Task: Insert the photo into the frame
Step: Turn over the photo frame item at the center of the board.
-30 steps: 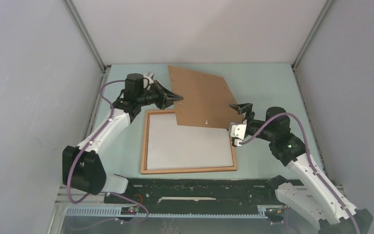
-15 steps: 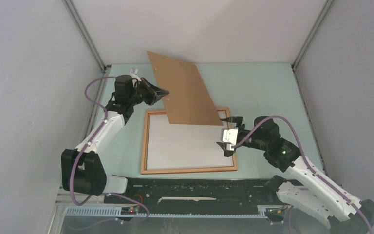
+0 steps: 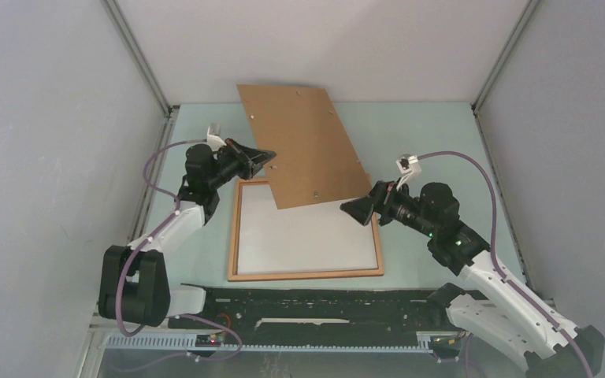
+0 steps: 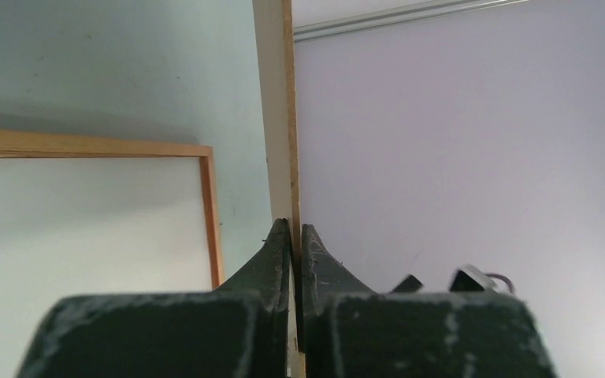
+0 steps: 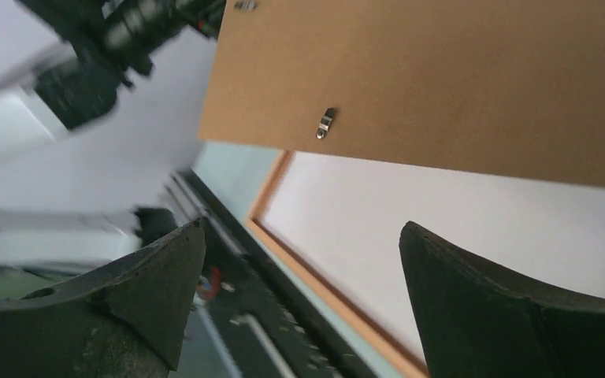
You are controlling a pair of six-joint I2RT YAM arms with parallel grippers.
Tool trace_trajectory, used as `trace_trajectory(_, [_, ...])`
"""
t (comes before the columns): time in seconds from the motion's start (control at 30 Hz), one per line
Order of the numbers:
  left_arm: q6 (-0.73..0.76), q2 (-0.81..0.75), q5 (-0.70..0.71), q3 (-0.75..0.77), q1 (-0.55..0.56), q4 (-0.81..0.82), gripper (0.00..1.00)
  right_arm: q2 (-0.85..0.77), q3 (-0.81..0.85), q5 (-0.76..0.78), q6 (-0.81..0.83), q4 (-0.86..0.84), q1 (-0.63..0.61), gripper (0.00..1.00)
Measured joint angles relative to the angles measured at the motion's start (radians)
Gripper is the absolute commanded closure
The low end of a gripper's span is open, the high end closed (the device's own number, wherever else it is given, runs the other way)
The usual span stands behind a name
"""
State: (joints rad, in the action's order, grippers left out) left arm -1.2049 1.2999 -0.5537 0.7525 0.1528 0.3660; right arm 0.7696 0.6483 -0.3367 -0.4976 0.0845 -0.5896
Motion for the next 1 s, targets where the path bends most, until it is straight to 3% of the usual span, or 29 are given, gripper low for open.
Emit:
trace_trajectory(0.3, [-0.087,-0.149,0.009,-0.107,0.005,0.212,1.00,0.040,-0.052,0.007,-0.529,-0.149,0.033,0.02])
trace_trajectory(0.47, [-0.181,-0.158,0.013,-0.130,0.020,0.374,1.00,-0.043,-0.142,0.132,-0.745,-0.177,0.024,0.04])
trace_trajectory(0.67, [-0.309,-0.108,0.043,-0.136,0.064,0.531,1.00,-0.101,-0.152,0.343,-0.858,-0.228,-0.049,0.10])
trace_trajectory(1.0, [-0.360,-0.105,0.139,-0.136,0.186,0.599,1.00,-0.030,-0.193,0.534,-0.873,-0.463,-0.171,0.24])
